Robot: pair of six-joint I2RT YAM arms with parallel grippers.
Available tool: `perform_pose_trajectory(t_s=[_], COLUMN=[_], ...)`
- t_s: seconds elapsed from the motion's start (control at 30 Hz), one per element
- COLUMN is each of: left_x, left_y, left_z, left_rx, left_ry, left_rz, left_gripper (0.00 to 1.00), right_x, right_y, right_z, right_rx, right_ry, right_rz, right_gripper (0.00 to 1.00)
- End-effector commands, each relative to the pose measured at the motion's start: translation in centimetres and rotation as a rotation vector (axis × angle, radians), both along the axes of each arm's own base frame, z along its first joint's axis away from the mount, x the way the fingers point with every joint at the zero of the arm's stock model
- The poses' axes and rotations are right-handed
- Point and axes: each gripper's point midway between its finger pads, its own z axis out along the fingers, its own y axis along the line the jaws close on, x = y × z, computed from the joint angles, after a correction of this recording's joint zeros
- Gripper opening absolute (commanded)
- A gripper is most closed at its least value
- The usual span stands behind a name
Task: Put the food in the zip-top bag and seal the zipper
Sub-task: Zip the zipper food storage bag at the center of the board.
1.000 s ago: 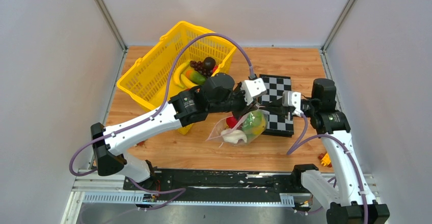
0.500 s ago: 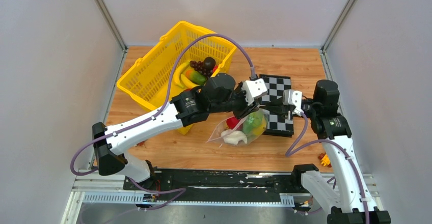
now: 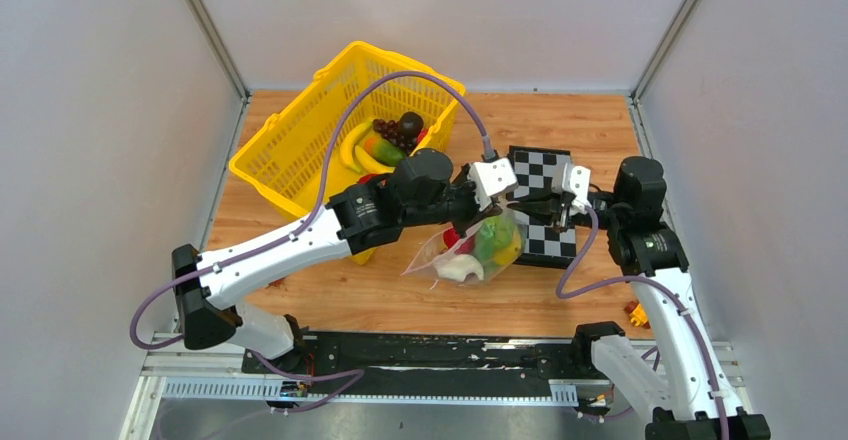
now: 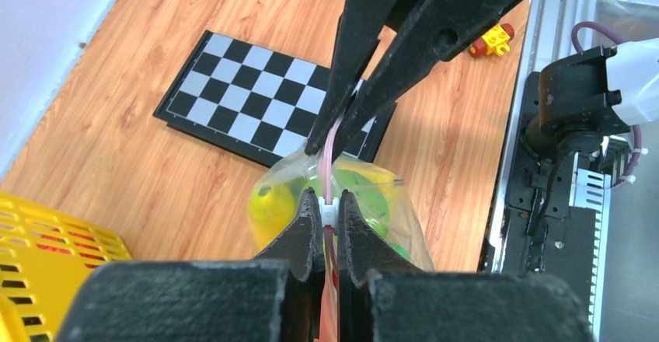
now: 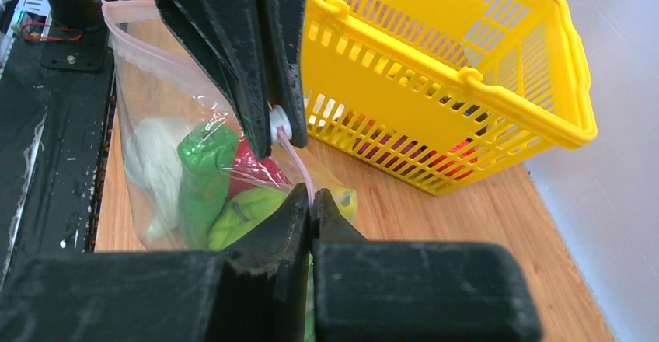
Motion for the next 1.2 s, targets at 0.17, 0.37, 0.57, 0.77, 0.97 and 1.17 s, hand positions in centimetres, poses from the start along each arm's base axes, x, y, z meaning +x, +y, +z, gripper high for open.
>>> perform_pose_trajectory(t_s=[0.17, 0.37, 0.57, 0.77, 0.97, 1.17], left_x=[-0.8, -1.2, -1.4, -1.9, -1.8, -1.6], left_y=[4.0, 5.9, 7.2, 8.1, 9.3, 10.5], left_z=[2.1, 0.6, 0.4, -0.3, -1.1, -1.8], left_rx=[-0.032, -0.020, -0.028, -0.027, -0.014, -0.002], left_ry=[-0.035, -0.016, -0.018, 0.001, 0.009, 0.011], left_rz=[0.059, 0.097, 0.123, 0.128, 0.173, 0.216], left_gripper=[0.00, 0.00, 0.00, 0.00, 0.00, 0.00], right_x=[2.2, 2.5, 2.2, 2.3, 2.3, 2.3], right_y=[-0.9, -1.4, -1.4, -1.7, -1.8, -1.7], right_z=[1.8, 1.8, 1.7, 2.1, 1.9, 1.9], right_rx=[0.063, 0.090, 0.124, 0.141, 0.144, 0.147], right_ry=[0.023, 0.028, 0.044, 0.038, 0.033, 0.034], right_rz=[-0.165, -0.225, -0.241, -0.279, -0.282, -0.279], right_gripper=[0.00, 0.00, 0.00, 0.00, 0.00, 0.00])
